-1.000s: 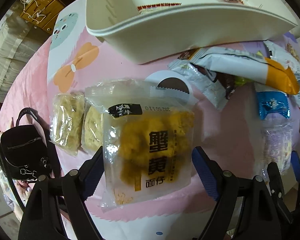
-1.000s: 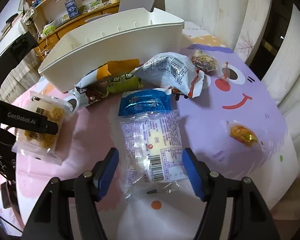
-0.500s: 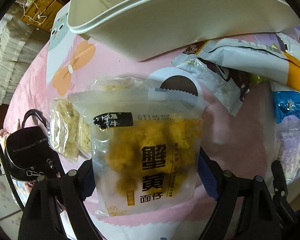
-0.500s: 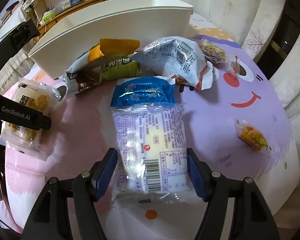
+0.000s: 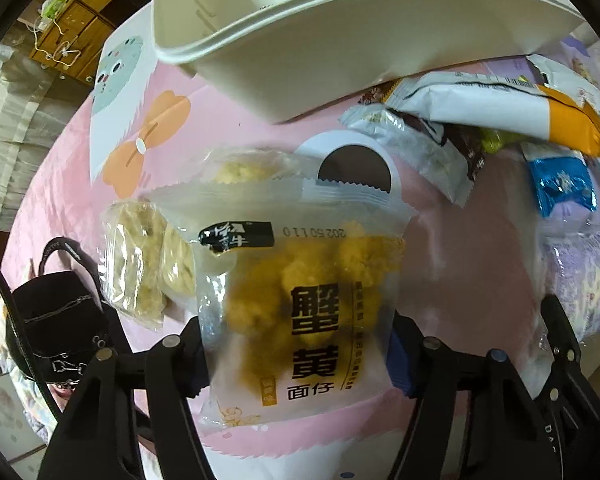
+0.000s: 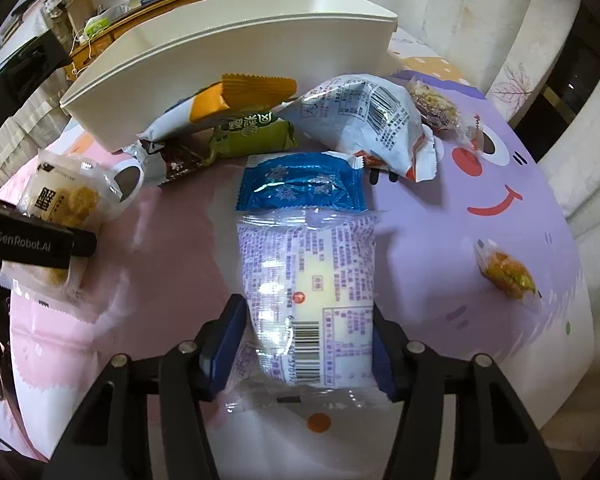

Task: Organize snacks
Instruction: 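Lift both held packets and carry them over the white tray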

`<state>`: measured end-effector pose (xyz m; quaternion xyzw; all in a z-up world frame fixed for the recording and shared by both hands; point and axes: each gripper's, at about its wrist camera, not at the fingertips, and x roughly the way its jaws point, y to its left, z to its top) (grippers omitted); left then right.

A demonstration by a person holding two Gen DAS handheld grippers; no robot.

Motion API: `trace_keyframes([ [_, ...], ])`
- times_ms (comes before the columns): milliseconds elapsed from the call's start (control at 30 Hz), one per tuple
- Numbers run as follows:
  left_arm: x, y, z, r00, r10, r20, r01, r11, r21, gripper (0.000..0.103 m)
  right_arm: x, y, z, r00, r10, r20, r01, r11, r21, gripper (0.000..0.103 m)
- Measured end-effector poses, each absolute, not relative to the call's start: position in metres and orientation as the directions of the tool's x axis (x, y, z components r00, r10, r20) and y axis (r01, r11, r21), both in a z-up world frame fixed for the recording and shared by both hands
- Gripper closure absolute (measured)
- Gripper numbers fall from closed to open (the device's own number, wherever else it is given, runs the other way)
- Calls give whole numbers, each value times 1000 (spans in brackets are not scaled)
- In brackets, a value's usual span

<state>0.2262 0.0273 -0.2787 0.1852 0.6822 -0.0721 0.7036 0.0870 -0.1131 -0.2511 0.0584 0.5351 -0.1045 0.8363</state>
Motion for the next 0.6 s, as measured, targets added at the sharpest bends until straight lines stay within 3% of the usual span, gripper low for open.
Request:
trace_keyframes([
  [600, 210, 90, -223, 37, 29, -999, 386, 921, 41, 37, 70, -47, -220, 427, -83, -901, 264, 964, 36, 53],
])
